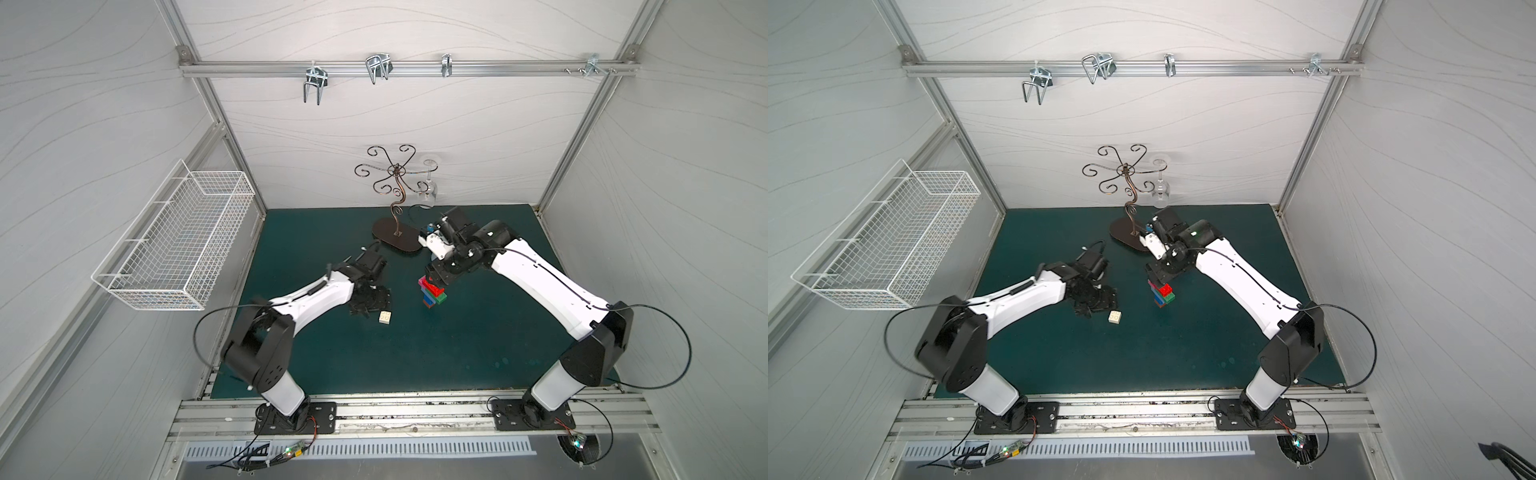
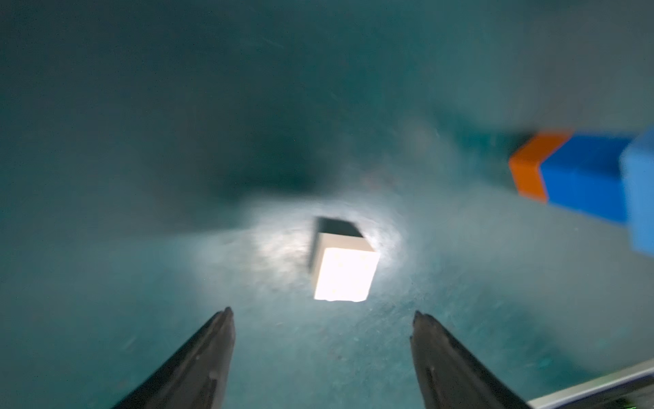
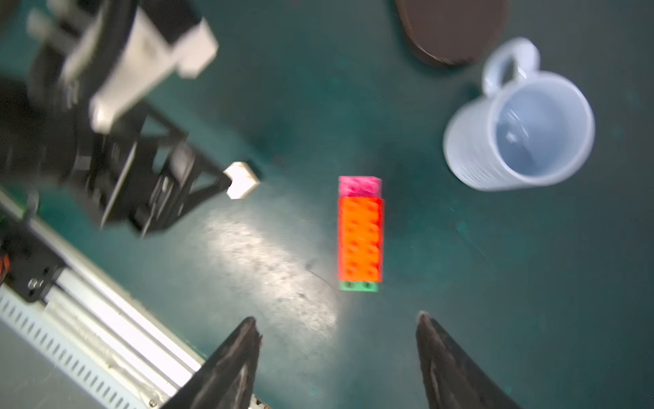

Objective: Assemble a spoon with lego
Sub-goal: Place the lego brick at the center of the board, then pick up the lego brick from the center of the board.

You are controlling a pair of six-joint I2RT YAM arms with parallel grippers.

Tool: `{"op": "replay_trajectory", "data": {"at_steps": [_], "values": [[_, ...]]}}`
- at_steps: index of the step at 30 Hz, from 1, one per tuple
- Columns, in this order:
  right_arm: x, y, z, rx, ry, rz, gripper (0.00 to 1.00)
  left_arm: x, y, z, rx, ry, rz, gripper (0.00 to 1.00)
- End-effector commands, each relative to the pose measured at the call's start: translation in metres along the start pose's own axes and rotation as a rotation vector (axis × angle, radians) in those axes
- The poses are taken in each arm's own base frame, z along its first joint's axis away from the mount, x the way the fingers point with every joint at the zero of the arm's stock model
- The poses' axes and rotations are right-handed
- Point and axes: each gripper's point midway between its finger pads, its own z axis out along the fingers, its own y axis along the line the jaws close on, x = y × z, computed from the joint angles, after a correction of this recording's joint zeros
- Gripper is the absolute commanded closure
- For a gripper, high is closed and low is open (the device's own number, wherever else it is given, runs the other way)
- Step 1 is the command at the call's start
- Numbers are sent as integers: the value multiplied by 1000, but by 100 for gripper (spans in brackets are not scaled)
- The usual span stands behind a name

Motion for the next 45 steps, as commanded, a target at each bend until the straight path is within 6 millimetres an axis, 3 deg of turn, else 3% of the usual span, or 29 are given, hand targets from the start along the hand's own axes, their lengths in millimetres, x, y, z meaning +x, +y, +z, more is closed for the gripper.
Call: {"op": "replay_trajectory", "data": {"at_steps": [1, 8, 14, 19, 32, 45], "values": [[-2, 29, 19, 3, 52, -158, 28, -8, 36, -14, 33, -37, -83, 12], [1, 94, 95, -103, 134, -354, 34, -9, 96, -19, 124, -68, -317, 11], [9, 115, 141, -195, 167, -395, 38, -8, 109, -17, 147, -104, -386, 11], [15, 109, 171, -155, 210, -413, 42, -5, 108, -11, 163, -91, -394, 11], [14, 102, 200, -152, 244, -434, 54, -4, 110, -14, 155, -104, -390, 11], [22, 95, 216, -138, 303, -446, 56, -5, 111, -11, 144, -91, -382, 11]]}}
